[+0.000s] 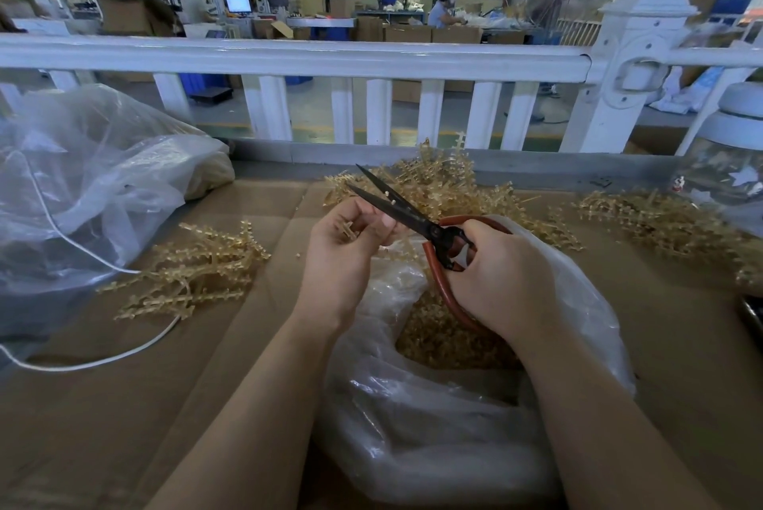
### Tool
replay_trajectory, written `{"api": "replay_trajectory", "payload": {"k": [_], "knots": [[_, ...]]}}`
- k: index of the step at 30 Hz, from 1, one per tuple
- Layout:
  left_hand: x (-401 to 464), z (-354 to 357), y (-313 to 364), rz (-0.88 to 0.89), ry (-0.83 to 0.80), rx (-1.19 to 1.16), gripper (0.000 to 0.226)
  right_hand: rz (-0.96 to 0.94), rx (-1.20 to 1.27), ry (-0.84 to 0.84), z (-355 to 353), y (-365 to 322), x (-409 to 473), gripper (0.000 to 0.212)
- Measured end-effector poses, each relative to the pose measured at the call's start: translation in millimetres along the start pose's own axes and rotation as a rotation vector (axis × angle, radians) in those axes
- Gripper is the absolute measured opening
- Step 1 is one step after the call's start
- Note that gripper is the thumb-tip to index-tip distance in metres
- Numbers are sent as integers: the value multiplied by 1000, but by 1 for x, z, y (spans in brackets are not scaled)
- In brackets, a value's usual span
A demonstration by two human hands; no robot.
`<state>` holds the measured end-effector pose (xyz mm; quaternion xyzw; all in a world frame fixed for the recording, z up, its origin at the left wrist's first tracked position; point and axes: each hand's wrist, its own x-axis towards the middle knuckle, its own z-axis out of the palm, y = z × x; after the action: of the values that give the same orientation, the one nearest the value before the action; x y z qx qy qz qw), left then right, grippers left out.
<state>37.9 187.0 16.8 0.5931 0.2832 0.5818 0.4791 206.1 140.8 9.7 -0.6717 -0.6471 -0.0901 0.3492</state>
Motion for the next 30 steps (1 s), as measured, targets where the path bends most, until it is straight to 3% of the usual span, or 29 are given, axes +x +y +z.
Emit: {"api": "replay_trajectory", "payload": {"k": [8, 12, 15, 22, 30], "knots": [[-1, 3, 3, -20, 3, -19, 19, 25, -23, -9, 0, -1, 0, 52], [-1, 2, 3, -39, 34, -56, 6, 26, -15, 1, 1, 1, -1, 48], [-1, 1, 4, -51, 53, -106, 7, 31, 8, -4, 2, 1, -1, 47], [-1, 1, 5, 15, 75, -17, 21, 12, 26, 6, 5, 3, -1, 51], [0, 2, 1, 11, 93, 21, 12, 3, 42, 9, 6, 5, -1, 56]]}}
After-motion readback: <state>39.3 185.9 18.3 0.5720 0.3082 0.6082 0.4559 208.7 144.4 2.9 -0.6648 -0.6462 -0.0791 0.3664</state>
